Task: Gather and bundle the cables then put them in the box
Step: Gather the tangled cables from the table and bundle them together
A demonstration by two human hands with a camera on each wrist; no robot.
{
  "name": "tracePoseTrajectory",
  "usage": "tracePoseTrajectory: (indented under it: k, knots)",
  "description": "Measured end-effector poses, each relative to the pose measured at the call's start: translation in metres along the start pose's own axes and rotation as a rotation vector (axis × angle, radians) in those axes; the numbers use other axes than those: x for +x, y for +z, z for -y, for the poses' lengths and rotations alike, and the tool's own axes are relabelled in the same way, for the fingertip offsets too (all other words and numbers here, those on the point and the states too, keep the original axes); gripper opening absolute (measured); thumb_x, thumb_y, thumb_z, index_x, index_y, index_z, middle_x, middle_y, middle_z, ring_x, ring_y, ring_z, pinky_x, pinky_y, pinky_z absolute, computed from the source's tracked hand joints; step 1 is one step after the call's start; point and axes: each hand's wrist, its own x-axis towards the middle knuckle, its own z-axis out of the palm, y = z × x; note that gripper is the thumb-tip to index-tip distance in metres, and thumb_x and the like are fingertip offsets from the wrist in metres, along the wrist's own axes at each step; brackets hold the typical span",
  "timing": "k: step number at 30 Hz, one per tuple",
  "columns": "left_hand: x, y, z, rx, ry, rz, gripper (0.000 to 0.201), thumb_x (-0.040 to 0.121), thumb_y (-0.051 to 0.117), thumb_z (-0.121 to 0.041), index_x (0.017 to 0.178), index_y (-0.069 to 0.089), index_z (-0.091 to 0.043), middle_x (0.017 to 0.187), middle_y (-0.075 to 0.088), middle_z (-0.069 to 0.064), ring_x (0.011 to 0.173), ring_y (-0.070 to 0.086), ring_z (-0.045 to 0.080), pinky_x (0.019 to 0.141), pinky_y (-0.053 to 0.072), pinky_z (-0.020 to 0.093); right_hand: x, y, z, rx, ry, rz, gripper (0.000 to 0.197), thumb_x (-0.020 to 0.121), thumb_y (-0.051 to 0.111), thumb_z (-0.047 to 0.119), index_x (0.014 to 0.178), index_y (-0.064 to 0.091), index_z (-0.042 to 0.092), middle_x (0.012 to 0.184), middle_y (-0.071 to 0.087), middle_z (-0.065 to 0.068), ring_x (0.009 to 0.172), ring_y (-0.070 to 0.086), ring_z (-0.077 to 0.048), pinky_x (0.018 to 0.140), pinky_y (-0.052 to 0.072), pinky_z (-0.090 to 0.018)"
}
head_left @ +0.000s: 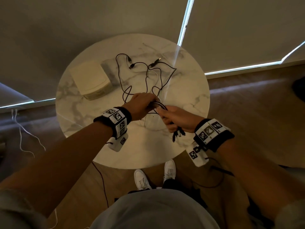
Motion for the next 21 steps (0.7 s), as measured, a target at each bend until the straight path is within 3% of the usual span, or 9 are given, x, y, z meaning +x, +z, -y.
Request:
tracePoseTrajectory:
  k: [3,6,8,11,13,17,21]
  knots:
    - [0.004,-0.003,-0.01,-0.104,-0.05,0.06,0.013,0.102,0.049,-0.023,0.108,0.057,-0.016,0.095,0.06,-0.003,0.084,0.057,0.017,0.069,0.04,0.022,-0.008,-0.018,0.007,-0.333,-0.003,-0.057,0.034,0.105,0.046,0.049,0.093,0.048,0.018,0.064,0.037,0.002,0.05,0.031,-0.011,0.047,0.032,-0.027]
    - [0.004,-0.003,-0.018,-0.198,-0.095,0.142,0.013,0.104,0.043,-0.026,0.108,0.053,-0.02,0.092,0.059,-0.007,0.078,0.057,0.006,0.066,0.041,0.02,-0.009,-0.037,0.007,-0.94,-0.046,-0.181,0.05,0.102,0.036,0.061,0.095,0.052,0.014,0.073,0.057,-0.002,0.062,0.055,-0.018,0.061,0.048,-0.037]
    - [0.003,-0.002,-0.022,-0.211,-0.09,0.179,0.016,0.104,0.042,-0.033,0.112,0.052,-0.023,0.088,0.06,-0.008,0.073,0.061,0.004,0.062,0.043,0.019,-0.007,-0.043,0.003,-1.154,-0.07,-0.283,0.049,0.102,0.034,0.061,0.098,0.05,0.016,0.08,0.061,-0.005,0.065,0.056,-0.021,0.059,0.044,-0.037]
    - [0.002,0.001,-0.024,-0.203,-0.101,0.218,0.02,0.103,0.04,-0.041,0.114,0.05,-0.027,0.084,0.06,-0.004,0.068,0.063,0.014,0.06,0.051,0.026,-0.002,-0.043,-0.006,-1.346,-0.079,-0.431,0.053,0.104,0.03,0.06,0.107,0.051,0.011,0.083,0.058,-0.005,0.063,0.05,-0.022,0.057,0.036,-0.035]
    - [0.002,0.004,-0.024,-0.195,-0.115,0.202,0.022,0.103,0.04,-0.043,0.109,0.05,-0.024,0.08,0.06,-0.002,0.065,0.063,0.015,0.06,0.051,0.03,0.002,-0.042,-0.01,-1.425,-0.072,-0.497,0.058,0.103,0.029,0.061,0.11,0.052,0.008,0.086,0.059,-0.009,0.069,0.056,-0.03,0.059,0.036,-0.036]
    - [0.002,0.015,-0.026,-0.193,-0.163,0.186,0.031,0.102,0.041,-0.046,0.102,0.052,-0.017,0.074,0.062,-0.005,0.063,0.064,0.004,0.059,0.044,0.025,0.007,-0.05,-0.006,-1.496,-0.096,-0.569,0.057,0.103,0.029,0.061,0.109,0.051,0.008,0.095,0.068,-0.014,0.081,0.066,-0.037,0.059,0.036,-0.037]
    - [0.0,0.023,-0.024,-0.255,-0.2,0.247,0.039,0.098,0.041,-0.056,0.106,0.053,-0.02,0.078,0.072,-0.007,0.073,0.066,-0.001,0.07,0.052,0.028,0.008,-0.06,0.003,-1.537,-0.151,-0.619,0.053,0.103,0.032,0.059,0.109,0.05,0.009,0.094,0.069,-0.011,0.079,0.068,-0.036,0.057,0.035,-0.037]
